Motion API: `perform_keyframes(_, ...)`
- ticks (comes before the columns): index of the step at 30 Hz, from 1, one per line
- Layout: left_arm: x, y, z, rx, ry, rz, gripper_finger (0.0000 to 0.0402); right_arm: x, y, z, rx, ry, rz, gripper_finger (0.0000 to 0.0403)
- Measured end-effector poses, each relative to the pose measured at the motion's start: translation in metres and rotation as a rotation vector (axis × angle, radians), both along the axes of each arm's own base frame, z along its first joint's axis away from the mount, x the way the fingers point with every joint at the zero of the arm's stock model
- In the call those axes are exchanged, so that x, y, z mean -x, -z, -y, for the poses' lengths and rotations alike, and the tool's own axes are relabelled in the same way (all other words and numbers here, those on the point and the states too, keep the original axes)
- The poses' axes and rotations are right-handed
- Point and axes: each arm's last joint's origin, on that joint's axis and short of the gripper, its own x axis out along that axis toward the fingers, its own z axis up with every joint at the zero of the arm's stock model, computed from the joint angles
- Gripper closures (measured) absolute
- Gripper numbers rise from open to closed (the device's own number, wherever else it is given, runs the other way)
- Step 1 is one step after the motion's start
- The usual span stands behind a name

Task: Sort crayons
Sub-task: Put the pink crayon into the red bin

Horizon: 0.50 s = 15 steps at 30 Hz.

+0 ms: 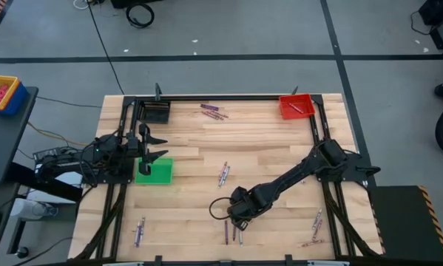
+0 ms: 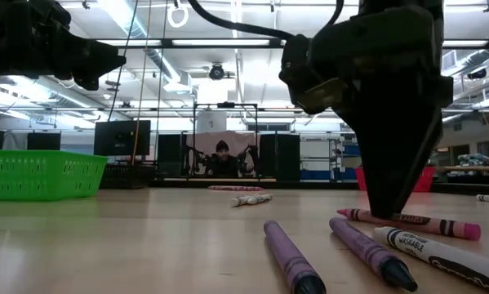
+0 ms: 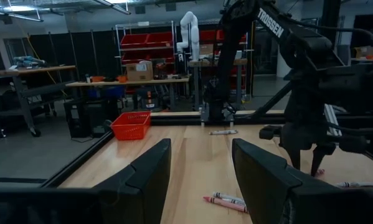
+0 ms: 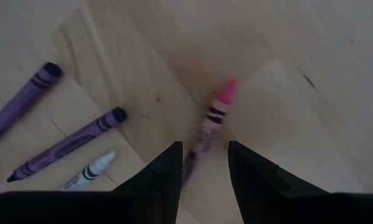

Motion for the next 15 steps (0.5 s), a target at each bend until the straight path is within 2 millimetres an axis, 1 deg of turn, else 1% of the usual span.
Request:
perform_keyframes(4, 0.0000, 0.0000, 0.0000, 0.000, 0.000, 0.000, 0.0218, 0.0002, -0.0022, 0.0001, -0.002, -0.001, 0.005, 0.0269)
perform_keyframes(10, 0.0000, 0.0000, 0.0000, 0.000, 0.000, 0.000, 0.0218, 0.0005, 0.0007, 0.0004, 0.005, 0.001, -0.001, 0.0270)
perform_keyframes(15, 0.0000, 0.0000, 0.0000, 0.000, 0.000, 0.000, 0.0218, 0.0042, 0.0024, 0.0032, 0.050, 0.020, -0.025, 0.0270)
